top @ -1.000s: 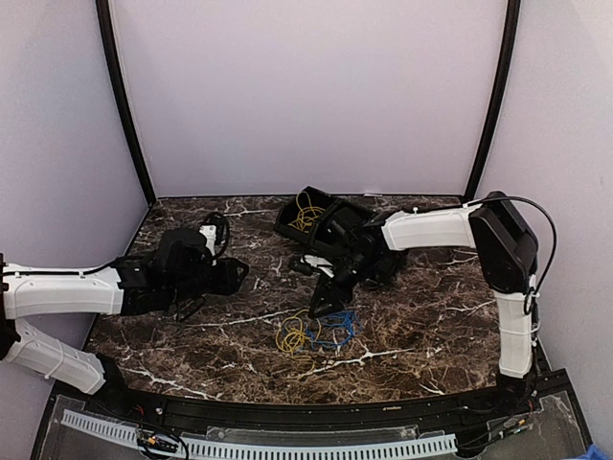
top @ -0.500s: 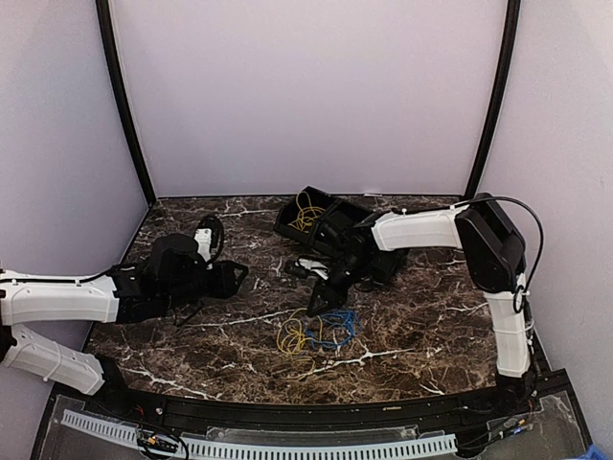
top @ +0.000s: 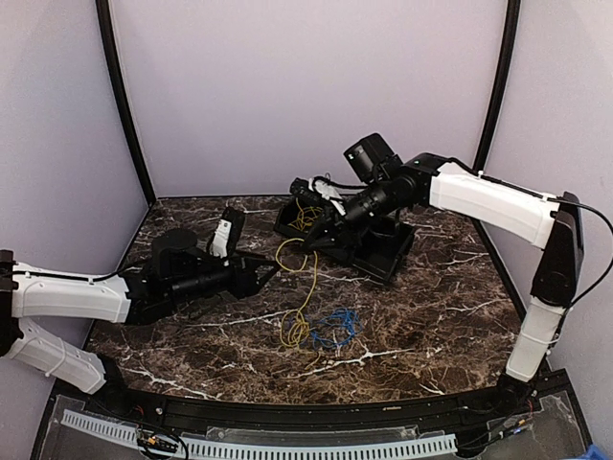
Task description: Untangle the cables
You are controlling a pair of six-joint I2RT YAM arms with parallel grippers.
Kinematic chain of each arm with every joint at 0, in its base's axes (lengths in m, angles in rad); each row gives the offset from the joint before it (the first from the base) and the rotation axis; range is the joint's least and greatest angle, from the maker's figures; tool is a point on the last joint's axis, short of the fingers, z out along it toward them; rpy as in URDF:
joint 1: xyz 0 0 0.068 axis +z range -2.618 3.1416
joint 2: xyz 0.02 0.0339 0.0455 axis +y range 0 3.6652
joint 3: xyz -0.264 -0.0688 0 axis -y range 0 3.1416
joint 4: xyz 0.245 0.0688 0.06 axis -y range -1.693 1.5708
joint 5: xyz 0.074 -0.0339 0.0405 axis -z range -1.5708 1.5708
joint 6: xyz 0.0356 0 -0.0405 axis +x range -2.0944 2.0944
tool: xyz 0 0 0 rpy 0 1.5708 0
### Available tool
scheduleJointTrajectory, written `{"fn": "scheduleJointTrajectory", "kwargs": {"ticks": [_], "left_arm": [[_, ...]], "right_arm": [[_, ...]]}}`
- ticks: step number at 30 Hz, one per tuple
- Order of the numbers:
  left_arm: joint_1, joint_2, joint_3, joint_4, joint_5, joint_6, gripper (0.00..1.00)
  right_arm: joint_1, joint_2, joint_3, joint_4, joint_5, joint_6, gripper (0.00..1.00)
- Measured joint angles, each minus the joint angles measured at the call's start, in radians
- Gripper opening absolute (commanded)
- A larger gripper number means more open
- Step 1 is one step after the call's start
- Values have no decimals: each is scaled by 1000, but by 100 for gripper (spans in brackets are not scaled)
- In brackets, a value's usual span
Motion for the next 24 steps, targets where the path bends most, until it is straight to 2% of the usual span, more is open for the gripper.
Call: {"fn": "scheduleJointTrajectory", "kwargs": {"ticks": [8, 12, 19, 24], "left_arm": [[-11, 76, 42, 243, 129, 18, 56], [-15, 160, 81, 306, 180, 15, 40], [-45, 303, 205, 315, 228, 26, 27], [-58, 334, 211, 320, 229, 27, 7]], "right_arm": [[0, -1, 51, -31, -3, 0, 0], [0, -4, 79, -31, -21, 16, 0], [0, -11, 121, -33, -30, 38, 0], [0, -41, 122, -33, -27, 46, 0]]}}
